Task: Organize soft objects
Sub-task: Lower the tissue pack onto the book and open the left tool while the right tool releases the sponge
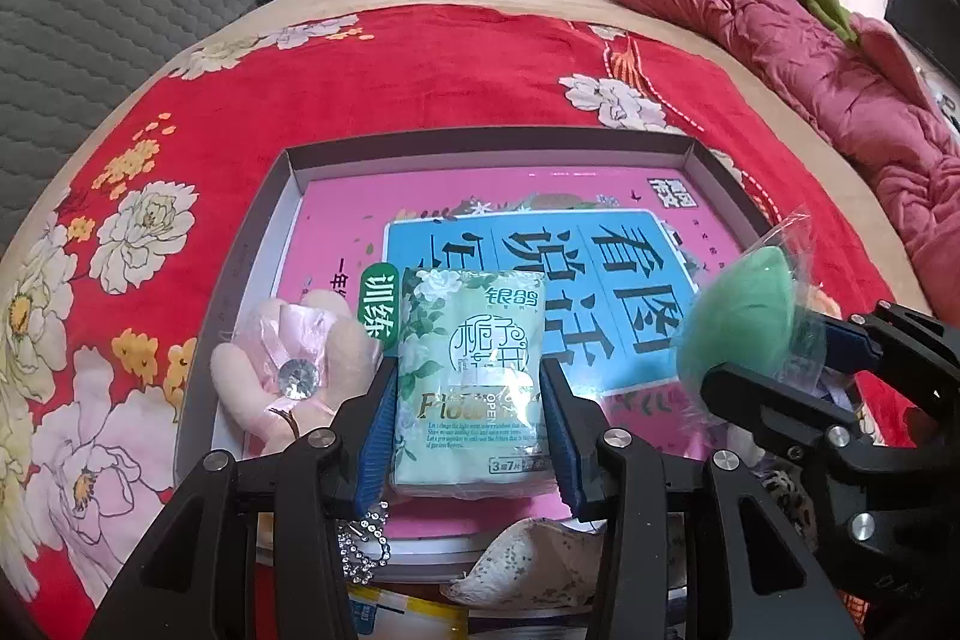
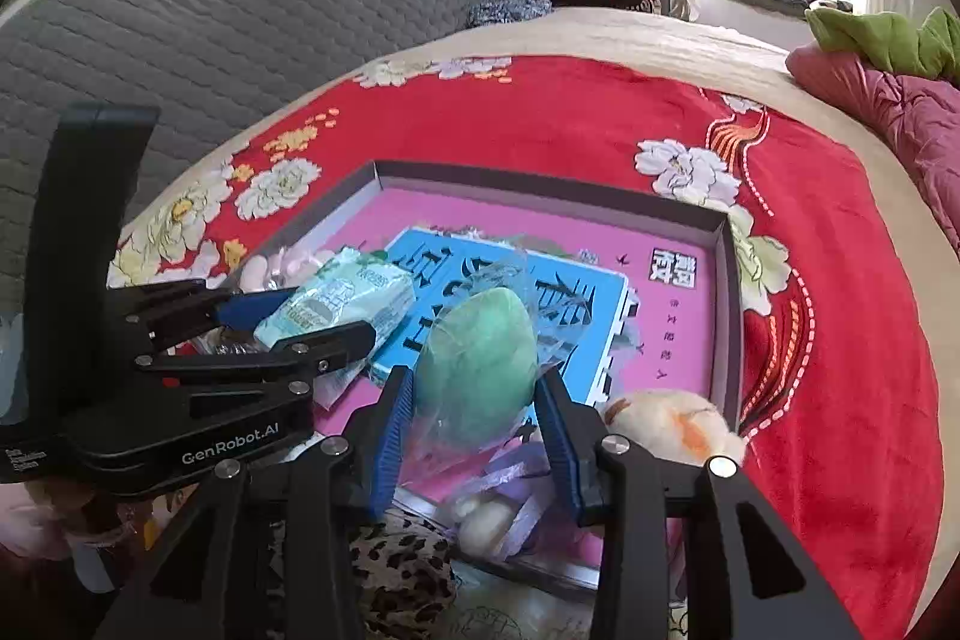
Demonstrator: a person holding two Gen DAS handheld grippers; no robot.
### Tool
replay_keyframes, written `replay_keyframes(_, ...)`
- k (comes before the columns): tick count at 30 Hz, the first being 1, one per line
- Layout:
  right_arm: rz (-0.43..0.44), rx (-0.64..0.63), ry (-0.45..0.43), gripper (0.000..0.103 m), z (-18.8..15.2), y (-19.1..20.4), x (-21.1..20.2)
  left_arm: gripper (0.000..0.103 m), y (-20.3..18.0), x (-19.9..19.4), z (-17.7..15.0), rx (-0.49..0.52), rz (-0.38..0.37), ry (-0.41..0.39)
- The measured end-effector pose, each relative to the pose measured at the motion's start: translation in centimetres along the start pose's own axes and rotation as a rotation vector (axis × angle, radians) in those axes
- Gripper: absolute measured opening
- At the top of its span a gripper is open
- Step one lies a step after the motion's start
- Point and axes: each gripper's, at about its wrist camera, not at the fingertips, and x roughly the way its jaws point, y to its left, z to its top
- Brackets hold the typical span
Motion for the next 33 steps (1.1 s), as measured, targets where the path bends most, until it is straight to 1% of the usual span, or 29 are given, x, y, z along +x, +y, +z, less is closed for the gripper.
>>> replay_keyframes(7,-0.004,-0.012,0.04,0.042,-0.52,0.31,0.79,0.046,-0.07,0.4,-0.25,0.005,-0.003,0.013)
replay_keyframes(23,0.013,0.012,0.05,0.044,-0.34,0.11,0.84,0.048,0.04,0.31,-0.16,0.003,-0.003,0.022)
replay_keyframes(26,0.01,0.015,0.047,0.047,-0.26,0.13,0.77,0.048,0.11,0.28,-0.11,-0.003,-0.006,0.026)
replay_keyframes(28,0.012,0.018,0.044,0.05,-0.19,0.07,0.69,0.049,0.15,0.16,-0.09,-0.005,-0.006,0.027)
replay_keyframes(33,0.002,0.025,0.024,0.053,0.02,-0.11,0.25,0.049,0.29,-0.19,-0.01,-0.013,-0.012,0.028)
